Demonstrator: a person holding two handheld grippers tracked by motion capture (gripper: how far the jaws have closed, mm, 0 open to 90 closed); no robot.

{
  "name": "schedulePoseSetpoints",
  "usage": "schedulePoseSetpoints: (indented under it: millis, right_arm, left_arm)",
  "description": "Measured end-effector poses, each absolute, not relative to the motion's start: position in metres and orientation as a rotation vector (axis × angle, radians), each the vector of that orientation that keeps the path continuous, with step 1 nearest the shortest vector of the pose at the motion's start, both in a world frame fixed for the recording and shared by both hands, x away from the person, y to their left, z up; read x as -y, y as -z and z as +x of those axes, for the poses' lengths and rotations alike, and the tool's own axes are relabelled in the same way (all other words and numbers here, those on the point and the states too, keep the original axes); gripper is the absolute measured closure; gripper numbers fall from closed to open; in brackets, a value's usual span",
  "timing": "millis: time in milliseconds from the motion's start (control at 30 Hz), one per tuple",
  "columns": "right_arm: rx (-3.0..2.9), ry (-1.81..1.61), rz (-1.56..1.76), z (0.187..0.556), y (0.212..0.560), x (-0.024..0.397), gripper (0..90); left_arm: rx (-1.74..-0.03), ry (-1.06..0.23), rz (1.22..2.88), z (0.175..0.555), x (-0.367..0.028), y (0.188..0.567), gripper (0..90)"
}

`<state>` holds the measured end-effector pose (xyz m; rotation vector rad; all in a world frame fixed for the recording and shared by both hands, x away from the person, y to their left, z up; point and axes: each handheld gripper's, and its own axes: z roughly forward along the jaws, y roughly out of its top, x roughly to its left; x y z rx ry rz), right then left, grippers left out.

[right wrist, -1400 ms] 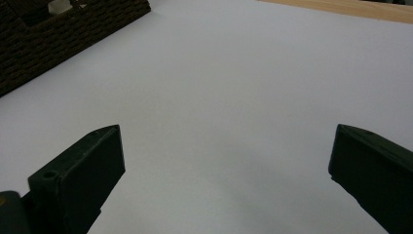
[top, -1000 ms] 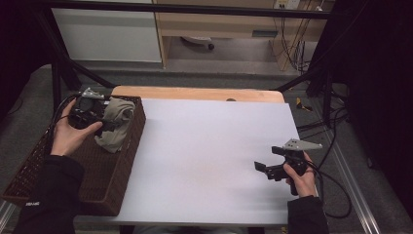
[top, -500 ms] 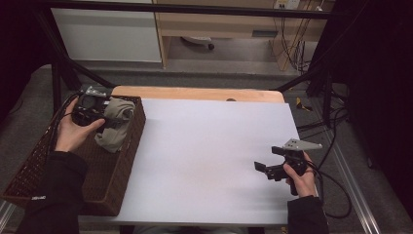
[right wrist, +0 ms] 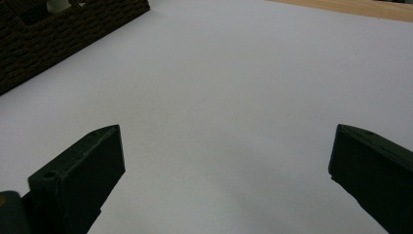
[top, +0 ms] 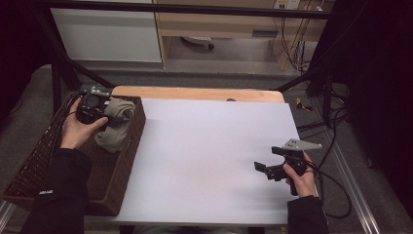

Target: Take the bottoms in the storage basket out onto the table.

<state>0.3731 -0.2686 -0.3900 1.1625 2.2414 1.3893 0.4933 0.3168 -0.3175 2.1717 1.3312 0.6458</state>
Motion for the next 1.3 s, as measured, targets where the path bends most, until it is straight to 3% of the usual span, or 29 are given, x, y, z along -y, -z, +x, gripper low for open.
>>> schedulePoseSetpoints:
  millis: [900, 1300]
  right_arm:
    - [-2.239, -1.391, 1.162, 0.373, 0.390, 0.269, 0.4]
    - [-2.235, -1.397, 1.162, 0.372, 0.389, 0.270, 0.4]
  left_arm:
    - [-1.381, -0.657, 2.199, 0.522, -0.315, 0.342, 5.9]
    - [-1.396, -0.687, 2.181, 0.529, -0.314, 0.352, 14.8]
